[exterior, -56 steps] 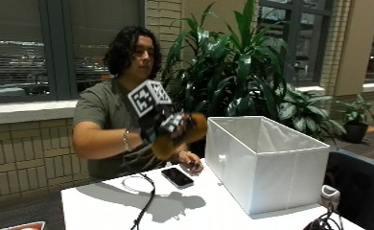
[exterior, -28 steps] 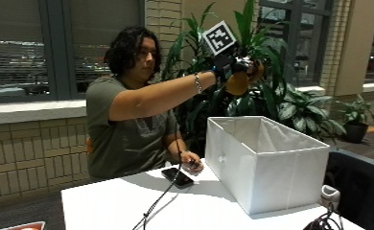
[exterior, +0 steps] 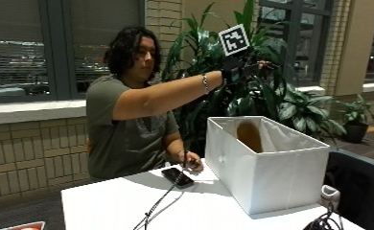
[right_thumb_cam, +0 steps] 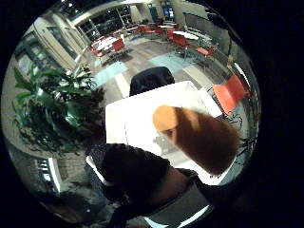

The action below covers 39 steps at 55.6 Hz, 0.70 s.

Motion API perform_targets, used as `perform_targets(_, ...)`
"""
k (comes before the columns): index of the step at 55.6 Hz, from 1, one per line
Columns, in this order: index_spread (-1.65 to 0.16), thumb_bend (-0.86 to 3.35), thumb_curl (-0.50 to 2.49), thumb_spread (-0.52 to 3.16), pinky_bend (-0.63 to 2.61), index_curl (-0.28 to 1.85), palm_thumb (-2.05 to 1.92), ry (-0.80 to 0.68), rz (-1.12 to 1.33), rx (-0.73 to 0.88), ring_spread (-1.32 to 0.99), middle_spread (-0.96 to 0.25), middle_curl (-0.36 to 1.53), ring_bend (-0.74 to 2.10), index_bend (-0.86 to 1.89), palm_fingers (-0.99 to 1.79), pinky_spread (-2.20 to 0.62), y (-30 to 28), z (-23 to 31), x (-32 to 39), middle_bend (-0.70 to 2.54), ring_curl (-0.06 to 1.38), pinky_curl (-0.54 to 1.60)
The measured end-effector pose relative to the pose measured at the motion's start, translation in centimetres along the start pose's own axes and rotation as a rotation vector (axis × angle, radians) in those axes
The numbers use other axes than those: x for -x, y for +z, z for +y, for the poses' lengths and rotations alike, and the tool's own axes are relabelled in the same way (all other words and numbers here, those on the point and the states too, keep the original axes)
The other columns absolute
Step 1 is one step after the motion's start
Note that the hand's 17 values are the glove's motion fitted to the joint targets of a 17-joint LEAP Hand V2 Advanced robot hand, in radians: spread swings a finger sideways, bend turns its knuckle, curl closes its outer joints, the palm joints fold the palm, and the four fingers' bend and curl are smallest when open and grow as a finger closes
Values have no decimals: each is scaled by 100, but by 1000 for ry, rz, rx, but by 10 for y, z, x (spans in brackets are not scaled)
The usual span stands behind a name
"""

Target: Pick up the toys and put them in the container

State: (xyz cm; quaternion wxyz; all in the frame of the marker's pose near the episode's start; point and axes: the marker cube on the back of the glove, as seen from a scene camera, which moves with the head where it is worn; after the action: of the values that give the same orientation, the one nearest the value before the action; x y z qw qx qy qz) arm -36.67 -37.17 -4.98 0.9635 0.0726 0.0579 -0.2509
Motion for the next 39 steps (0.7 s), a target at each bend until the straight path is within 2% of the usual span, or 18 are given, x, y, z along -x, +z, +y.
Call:
perform_targets(11, -28, -14, 12, 85, 102, 18, -21, 14, 46, 56, -22, -16, 47, 72, 15, -8, -8, 0, 69, -28, 34, 24, 34)
perform_targets(14, -29, -14, 12, 84, 100, 19, -20, 9, 70, 62, -22, -15, 46, 76, 15, -4, -7, 2, 104, -51, 32, 25, 33)
perform_targets(18, -30, -14, 12, 84, 100, 19, -20, -26, -13, 66, -23, -16, 46, 79, 14, 2, -6, 3, 156, -70, 33, 26, 33)
perform_targets(22, -31, -14, 12, 85, 98, 20, -20, -14, 62, 90, -24, -16, 46, 83, 16, 7, -6, 17, 209, -88, 35, 26, 32)
perform_targets(25, -31, -13, 12, 85, 98, 21, -19, -65, -25, 109, -24, -16, 46, 84, 15, 9, -6, 20, 250, -86, 36, 27, 32)
perform_targets(29, -32, -13, 12, 86, 98, 22, -19, 20, 35, 116, -25, -17, 46, 86, 15, 9, -6, 36, 289, -95, 37, 28, 32)
perform_targets(39, -33, -13, 12, 87, 97, 23, -19, 125, -57, 167, -26, -18, 46, 88, 15, 9, -5, 59, 368, -96, 38, 28, 32)
